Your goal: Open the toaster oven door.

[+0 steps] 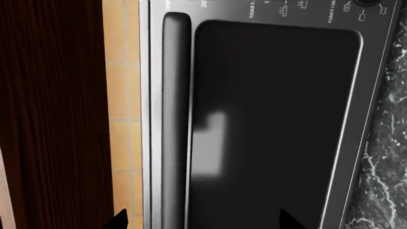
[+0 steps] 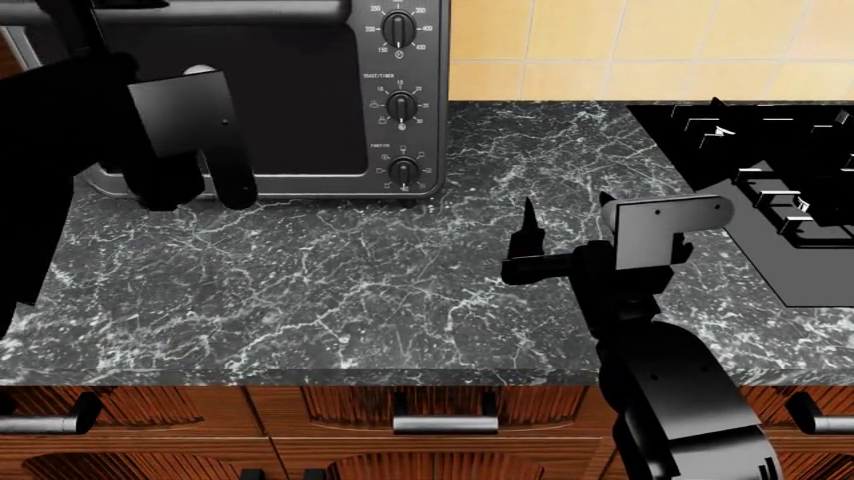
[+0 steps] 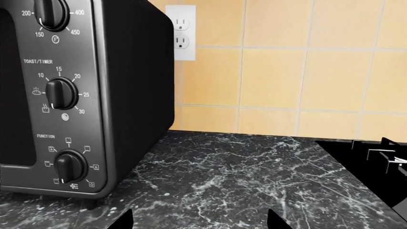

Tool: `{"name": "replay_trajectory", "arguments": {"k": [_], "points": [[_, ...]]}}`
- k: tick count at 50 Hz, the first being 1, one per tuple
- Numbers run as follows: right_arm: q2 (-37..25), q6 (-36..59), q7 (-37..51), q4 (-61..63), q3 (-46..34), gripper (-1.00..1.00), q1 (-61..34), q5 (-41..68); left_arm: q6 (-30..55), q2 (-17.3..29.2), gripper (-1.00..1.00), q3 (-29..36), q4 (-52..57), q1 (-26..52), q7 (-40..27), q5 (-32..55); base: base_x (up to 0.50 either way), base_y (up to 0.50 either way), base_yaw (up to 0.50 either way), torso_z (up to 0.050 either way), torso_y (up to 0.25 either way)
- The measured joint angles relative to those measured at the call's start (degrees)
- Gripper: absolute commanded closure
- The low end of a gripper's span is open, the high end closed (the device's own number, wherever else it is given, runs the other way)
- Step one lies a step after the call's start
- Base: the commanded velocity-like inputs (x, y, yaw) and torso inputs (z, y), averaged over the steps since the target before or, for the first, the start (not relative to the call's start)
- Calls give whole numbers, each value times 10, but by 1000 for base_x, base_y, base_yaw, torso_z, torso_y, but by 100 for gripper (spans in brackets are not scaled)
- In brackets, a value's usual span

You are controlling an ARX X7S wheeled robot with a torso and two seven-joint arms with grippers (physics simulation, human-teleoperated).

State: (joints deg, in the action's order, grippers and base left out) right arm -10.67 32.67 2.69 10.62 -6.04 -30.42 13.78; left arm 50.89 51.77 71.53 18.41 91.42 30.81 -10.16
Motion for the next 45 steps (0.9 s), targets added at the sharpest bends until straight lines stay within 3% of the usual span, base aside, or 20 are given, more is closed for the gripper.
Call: {"name": "replay_trajectory", "arguments": {"k": [21,45], "points": [[-3,1,4,-3,-7,-100,-7,7,-167,-89,-100,22,-227,41,-27,-10,0,0,0,0,0],[-11,-1,11,-7,-7,-100,-10,13,-266,-177,-100,36,-415,54,-49,-10,0,0,0,0,0]]}}
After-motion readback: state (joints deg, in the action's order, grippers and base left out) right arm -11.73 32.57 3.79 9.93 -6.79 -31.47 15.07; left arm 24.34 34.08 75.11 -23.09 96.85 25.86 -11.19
